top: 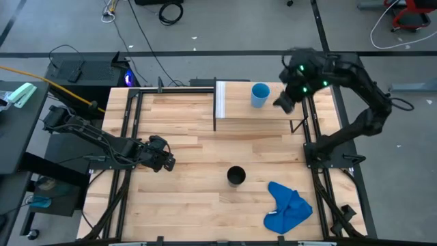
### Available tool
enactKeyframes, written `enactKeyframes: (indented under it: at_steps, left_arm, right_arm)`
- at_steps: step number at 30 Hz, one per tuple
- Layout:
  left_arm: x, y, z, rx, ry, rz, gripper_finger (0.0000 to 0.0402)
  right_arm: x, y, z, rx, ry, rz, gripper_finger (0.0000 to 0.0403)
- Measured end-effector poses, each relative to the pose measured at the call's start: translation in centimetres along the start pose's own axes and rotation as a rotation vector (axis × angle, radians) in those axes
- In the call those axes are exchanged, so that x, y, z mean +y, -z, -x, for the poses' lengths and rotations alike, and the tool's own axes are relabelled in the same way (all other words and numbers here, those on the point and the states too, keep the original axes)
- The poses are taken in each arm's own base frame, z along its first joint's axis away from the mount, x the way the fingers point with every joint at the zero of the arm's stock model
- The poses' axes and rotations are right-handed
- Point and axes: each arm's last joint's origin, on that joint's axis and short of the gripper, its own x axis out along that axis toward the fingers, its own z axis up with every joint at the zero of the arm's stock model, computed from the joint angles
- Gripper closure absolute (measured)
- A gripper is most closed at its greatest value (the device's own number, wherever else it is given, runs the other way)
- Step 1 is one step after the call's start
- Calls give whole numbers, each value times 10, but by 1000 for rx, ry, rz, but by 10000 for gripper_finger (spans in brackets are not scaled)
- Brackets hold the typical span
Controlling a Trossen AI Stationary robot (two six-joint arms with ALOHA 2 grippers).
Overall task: Stack small to large cups/mugs on shelf
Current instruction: Put the black cup on the shelf
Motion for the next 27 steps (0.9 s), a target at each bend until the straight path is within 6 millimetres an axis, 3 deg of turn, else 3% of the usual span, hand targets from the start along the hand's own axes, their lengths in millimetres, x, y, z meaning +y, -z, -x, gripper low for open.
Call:
enactKeyframes:
  at_steps: [7, 14, 20, 27]
  left_arm:
    - [0, 0, 0, 0, 0, 0, 344]
    - [0, 0, 0, 0, 0, 0, 341]
    - [0, 0, 0, 0, 0, 0, 349]
    - [0, 0, 0, 0, 0, 0, 347]
  right_arm:
    - [62, 30, -10, 58, -158, 279, 329]
    - [119, 51, -53, 140, -187, 553, 329]
    - [143, 58, -100, 250, -142, 689, 329]
    - [151, 53, -153, 312, -15, 716, 329]
